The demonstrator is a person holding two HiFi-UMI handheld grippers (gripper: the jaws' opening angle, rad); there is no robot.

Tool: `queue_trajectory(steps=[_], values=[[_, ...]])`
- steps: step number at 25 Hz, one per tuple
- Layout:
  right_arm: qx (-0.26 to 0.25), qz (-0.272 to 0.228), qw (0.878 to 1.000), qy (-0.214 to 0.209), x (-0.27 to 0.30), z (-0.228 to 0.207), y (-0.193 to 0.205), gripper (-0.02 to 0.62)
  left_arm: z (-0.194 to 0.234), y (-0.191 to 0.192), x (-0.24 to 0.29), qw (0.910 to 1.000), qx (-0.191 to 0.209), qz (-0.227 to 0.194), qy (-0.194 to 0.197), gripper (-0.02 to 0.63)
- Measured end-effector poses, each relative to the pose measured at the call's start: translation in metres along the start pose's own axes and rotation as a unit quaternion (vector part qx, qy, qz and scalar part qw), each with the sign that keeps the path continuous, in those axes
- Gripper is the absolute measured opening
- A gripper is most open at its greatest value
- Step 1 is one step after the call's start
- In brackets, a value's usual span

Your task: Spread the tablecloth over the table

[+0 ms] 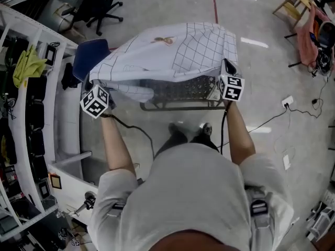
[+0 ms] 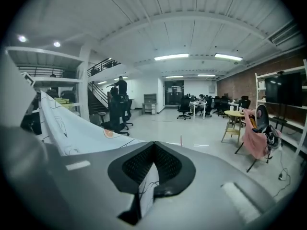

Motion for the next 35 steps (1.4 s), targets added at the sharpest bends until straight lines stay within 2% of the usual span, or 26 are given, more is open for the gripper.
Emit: queue_trajectory(steps=[2, 5, 6, 8, 9, 10, 12, 15, 18, 20, 22, 25, 28, 30, 33, 35], values=[[-0.012, -0.005, 1.000, 0.026, -0.005, -0.026, -0.010, 0.006, -0.011, 0.019, 0.012, 0.9997, -0.007, 0.016, 0.019, 0.020], [-0.015, -0.056, 0.990, 0.129, -0.049, -0.116, -0.069, 0.005, -0.079, 0.016, 0.040, 0.9951, 0.012, 0.018, 0.097, 0.020], [-0.019, -0.081, 0.981, 0.178, -0.075, -0.147, -0.093, 0.005, -0.103, 0.005, 0.047, 0.9923, 0.016, 0.009, 0.123, 0.020], [-0.019, -0.122, 0.952, 0.282, -0.132, -0.200, -0.122, 0.005, -0.139, -0.018, 0.056, 0.9862, 0.008, -0.014, 0.165, 0.020], [-0.007, -0.125, 0.941, 0.316, -0.156, -0.216, -0.123, 0.005, -0.152, -0.024, 0.057, 0.9828, 0.005, -0.020, 0.184, 0.020], [0.002, -0.115, 0.938, 0.327, -0.170, -0.222, -0.116, 0.005, -0.163, -0.024, 0.058, 0.9791, 0.006, -0.021, 0.202, 0.020], [-0.013, -0.066, 0.954, 0.293, -0.163, -0.207, -0.084, 0.005, -0.177, -0.014, 0.055, 0.9728, 0.012, -0.022, 0.230, 0.020], [-0.052, 0.006, 0.978, 0.204, -0.112, -0.158, -0.029, 0.006, -0.164, -0.010, 0.051, 0.9736, -0.011, -0.025, 0.227, 0.020], [-0.049, 0.059, 0.986, 0.149, -0.068, -0.118, 0.022, 0.008, -0.140, -0.020, 0.056, 0.9786, -0.021, -0.014, 0.204, 0.020], [-0.035, 0.093, 0.988, 0.117, -0.046, -0.096, 0.057, 0.080, -0.139, -0.026, 0.061, 0.9796, 0.000, -0.008, 0.201, 0.020], [-0.006, 0.124, 0.989, 0.083, -0.032, -0.072, 0.097, 0.105, -0.145, -0.029, 0.061, 0.9793, 0.033, -0.008, 0.199, 0.020], [0.026, 0.177, 0.983, 0.039, -0.021, -0.042, 0.156, 0.120, -0.148, -0.031, 0.058, 0.9784, 0.067, -0.002, 0.196, 0.020], [0.051, 0.217, 0.975, 0.018, 0.003, -0.044, 0.193, 0.132, -0.154, -0.028, 0.058, 0.9794, 0.077, -0.001, 0.187, 0.020], [0.097, 0.236, 0.967, 0.016, 0.021, -0.048, 0.211, 0.160, -0.156, -0.027, 0.059, 0.9815, 0.074, -0.001, 0.176, 0.020], [0.191, 0.257, 0.947, 0.034, 0.032, -0.043, 0.235, 0.224, -0.160, -0.022, 0.055, 0.9830, 0.083, 0.003, 0.164, 0.020], [0.217, 0.278, 0.935, 0.041, 0.035, -0.031, 0.252, 0.272, -0.159, -0.018, 0.050, 0.9831, 0.091, 0.009, 0.158, 0.020]])
Point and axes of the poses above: the fingertips, and each gripper's own axes: x forward along the fingers, z to its left, y out of its underside, the point moved 2 cm from there along -x, backward along the fingers, and after that the axes turned 2 degrees about -y, right-handed, at the moved point
